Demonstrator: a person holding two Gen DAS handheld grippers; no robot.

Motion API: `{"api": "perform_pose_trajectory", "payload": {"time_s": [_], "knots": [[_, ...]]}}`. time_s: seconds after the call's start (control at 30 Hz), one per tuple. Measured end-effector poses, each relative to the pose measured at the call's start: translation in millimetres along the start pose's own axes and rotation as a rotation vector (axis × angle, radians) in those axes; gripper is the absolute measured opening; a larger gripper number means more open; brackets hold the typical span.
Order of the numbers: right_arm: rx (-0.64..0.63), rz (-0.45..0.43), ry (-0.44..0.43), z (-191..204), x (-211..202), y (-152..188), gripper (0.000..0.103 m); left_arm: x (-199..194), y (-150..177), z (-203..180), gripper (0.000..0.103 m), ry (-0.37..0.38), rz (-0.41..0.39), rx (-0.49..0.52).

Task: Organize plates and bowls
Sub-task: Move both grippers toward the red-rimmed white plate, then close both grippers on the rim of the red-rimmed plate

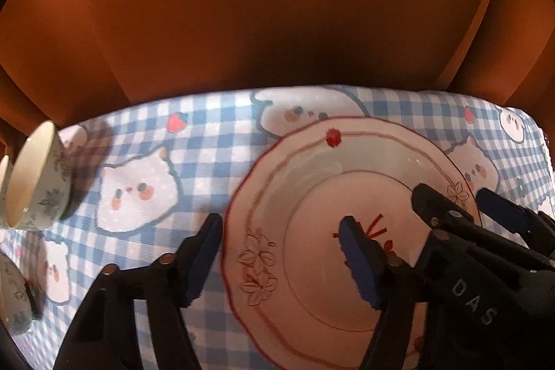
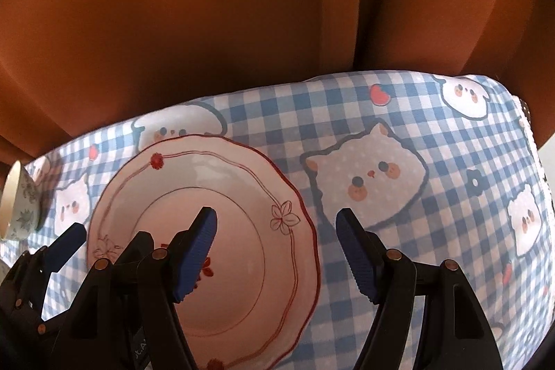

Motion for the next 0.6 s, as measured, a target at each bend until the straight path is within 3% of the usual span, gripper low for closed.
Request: {"api": "perform_pose_trajectory", "payload": {"time_s": [0.1, 0.33, 0.6], "knots": [[-0.007, 0.026, -0.021, 4, 7, 2, 0.06, 1, 1, -2, 0.067, -0.005, -0.006, 0.011], [-0.008, 0.04, -0.013, 10, 6, 4, 0.06, 2, 1, -2, 0.068, 0.009, 0.004, 0.015], [-0.007, 0.072, -0.022, 24, -7, 29, 0.06, -10, 25, 18, 0.068, 0.012, 0.04, 0.017]]}}
Point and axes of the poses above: each gripper's, at about its wrist camera, not at the fingertips, and x roughly the way its jaws point, z to its left, y to its underside, the point moved 2 cm from there along x, roughly the way its jaws point, and after that the axes turned 6 degrees about -y, right-handed, at the moved point
